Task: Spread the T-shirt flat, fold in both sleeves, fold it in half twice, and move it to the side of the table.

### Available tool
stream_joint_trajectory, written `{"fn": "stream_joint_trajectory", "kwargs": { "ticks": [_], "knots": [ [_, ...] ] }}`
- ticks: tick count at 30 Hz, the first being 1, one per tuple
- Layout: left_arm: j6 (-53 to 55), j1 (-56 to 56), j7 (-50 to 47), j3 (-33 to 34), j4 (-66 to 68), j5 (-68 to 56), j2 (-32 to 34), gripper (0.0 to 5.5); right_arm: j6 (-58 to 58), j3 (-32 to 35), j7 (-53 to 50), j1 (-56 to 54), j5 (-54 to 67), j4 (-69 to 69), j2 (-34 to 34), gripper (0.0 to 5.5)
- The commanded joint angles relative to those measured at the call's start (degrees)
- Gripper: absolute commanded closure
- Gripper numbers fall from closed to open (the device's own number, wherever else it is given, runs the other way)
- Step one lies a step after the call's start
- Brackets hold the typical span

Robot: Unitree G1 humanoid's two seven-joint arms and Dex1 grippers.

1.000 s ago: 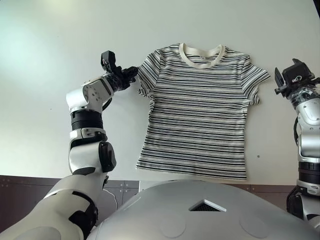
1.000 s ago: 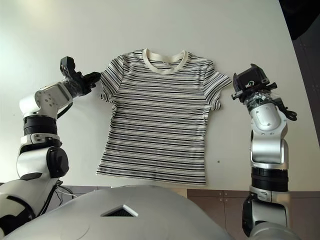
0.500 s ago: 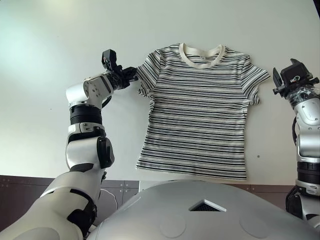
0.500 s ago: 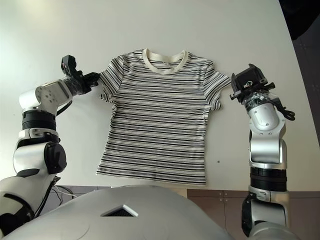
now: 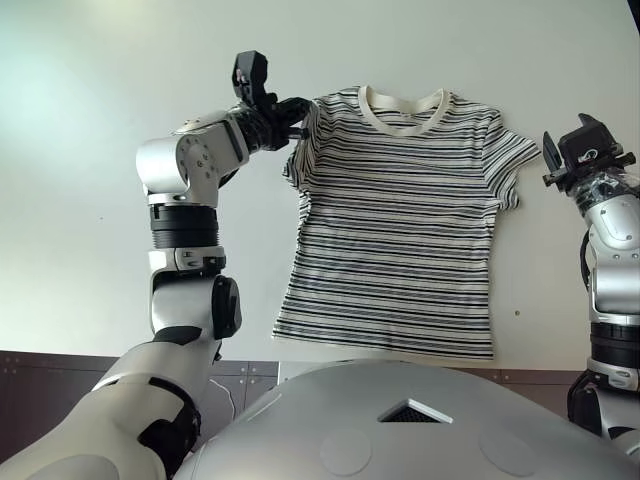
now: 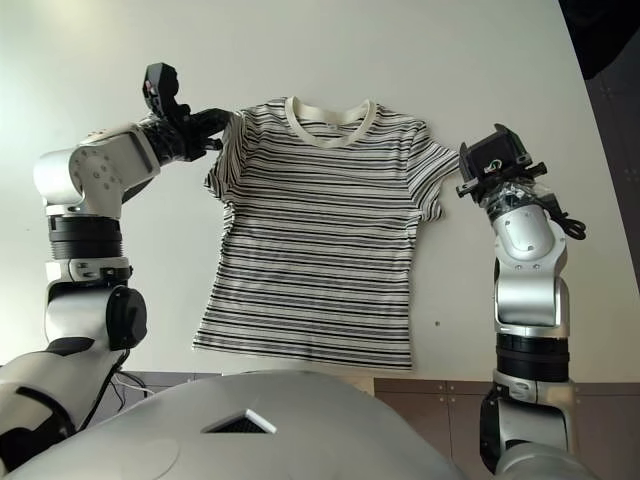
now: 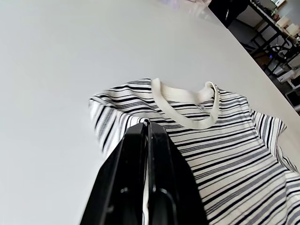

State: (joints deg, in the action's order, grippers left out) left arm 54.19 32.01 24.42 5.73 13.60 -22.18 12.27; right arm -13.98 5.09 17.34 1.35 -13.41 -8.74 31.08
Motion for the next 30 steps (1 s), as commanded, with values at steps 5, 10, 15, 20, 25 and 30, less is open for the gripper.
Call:
{"fn": "stream_joint_trajectory", "kwargs": {
  "ticks": [5, 10, 15, 20, 25, 30],
  "knots": [
    [-2.54, 0.36, -3.02, -7.42, 2.94, 4.07, -5.21, 5.38, 0.09, -1.91, -0.84, -1.51, -0.57, 1.59, -0.94, 3.22],
    [-8.33, 0.72, -2.31, -8.63, 5.86, 6.87, -4.22, 4.92, 0.18, -0.96, -0.65, -1.40, 0.01, 2.14, -0.06, 3.22],
    [-7.87, -1.20, 4.54, -9.38, -9.90, 2.73, -1.68, 4.92, -6.64, 6.01, 0.94, -0.72, 9.96, 1.59, -4.24, 3.22],
    [-11.36, -5.39, 5.63, -12.81, -15.43, 5.10, 0.94, 4.92, -26.24, 18.94, 1.75, -5.80, 29.94, 4.94, -10.73, 3.22],
    [-11.46, -8.16, 4.90, -14.01, -18.35, 5.03, 0.10, 4.92, -33.20, 21.82, 0.80, -9.65, 36.11, 10.45, -11.14, 3.22],
    [-10.90, -9.53, 5.22, -15.28, -19.93, 4.81, -0.12, 4.92, -32.50, 22.04, 0.20, -11.56, 37.57, 15.13, -11.13, 3.22]
  ]
}}
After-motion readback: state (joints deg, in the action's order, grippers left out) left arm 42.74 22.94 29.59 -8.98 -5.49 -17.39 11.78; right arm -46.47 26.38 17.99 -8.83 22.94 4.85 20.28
